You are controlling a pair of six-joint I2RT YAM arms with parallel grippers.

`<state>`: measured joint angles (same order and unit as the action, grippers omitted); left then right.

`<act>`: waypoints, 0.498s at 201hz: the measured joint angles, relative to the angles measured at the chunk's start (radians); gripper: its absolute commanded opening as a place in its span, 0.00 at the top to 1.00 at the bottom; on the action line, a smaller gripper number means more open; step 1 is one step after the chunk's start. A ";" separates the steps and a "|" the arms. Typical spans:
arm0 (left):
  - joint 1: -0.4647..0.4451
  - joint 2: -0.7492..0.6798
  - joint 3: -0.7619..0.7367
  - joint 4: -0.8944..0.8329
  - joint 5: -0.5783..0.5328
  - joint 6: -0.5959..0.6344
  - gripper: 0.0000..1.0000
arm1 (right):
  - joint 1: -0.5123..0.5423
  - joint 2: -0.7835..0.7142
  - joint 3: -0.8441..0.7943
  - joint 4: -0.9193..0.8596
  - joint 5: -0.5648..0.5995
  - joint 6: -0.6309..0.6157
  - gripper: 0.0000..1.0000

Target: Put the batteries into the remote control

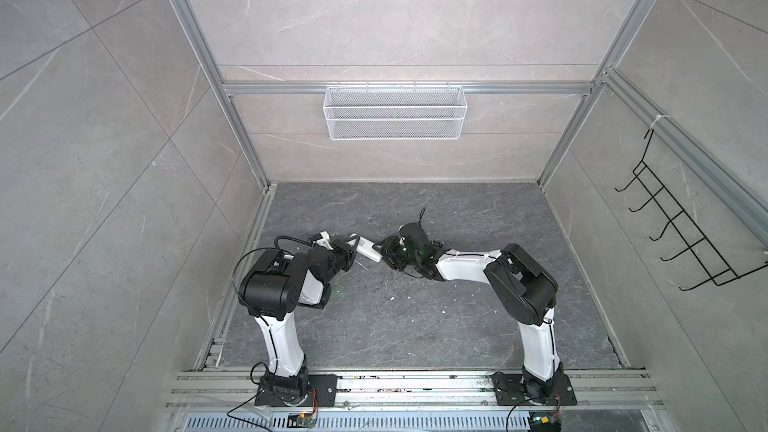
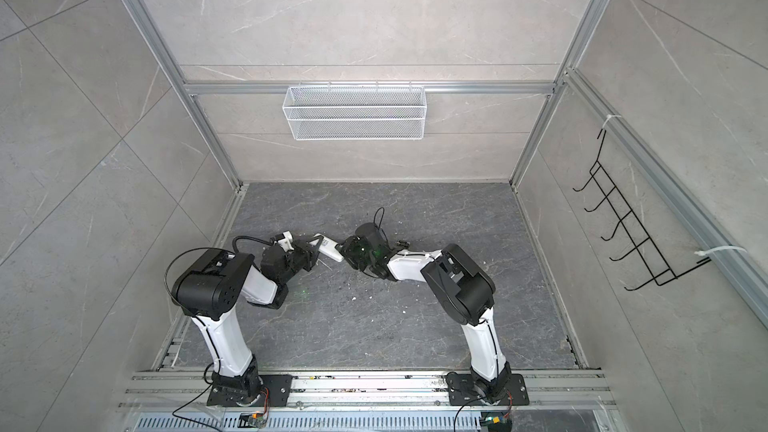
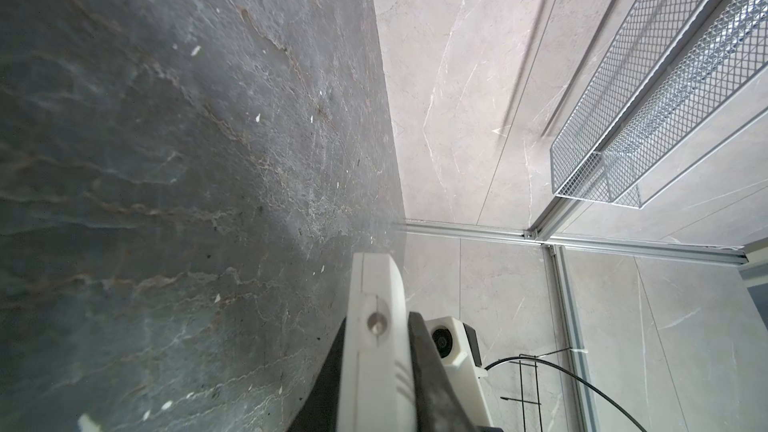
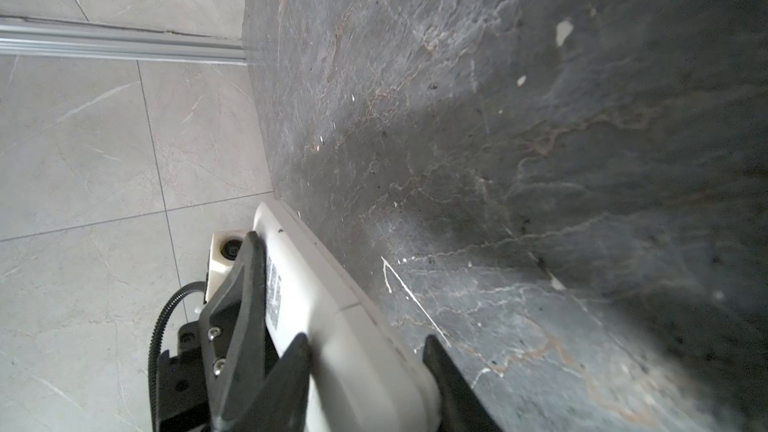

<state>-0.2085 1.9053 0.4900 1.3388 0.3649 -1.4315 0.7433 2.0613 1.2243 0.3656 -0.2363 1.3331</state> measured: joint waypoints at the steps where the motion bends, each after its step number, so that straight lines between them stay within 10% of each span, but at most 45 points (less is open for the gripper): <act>1: 0.000 0.000 0.000 0.000 0.000 0.000 1.00 | 0.000 0.000 0.001 -0.001 0.000 -0.002 0.63; 100: -0.001 0.049 0.049 -0.014 -0.017 -0.004 1.00 | -0.019 0.002 0.059 -0.129 0.027 -0.066 0.71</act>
<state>-0.2096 1.9545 0.5392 1.3243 0.3477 -1.4353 0.7238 2.0628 1.2831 0.2363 -0.2096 1.2675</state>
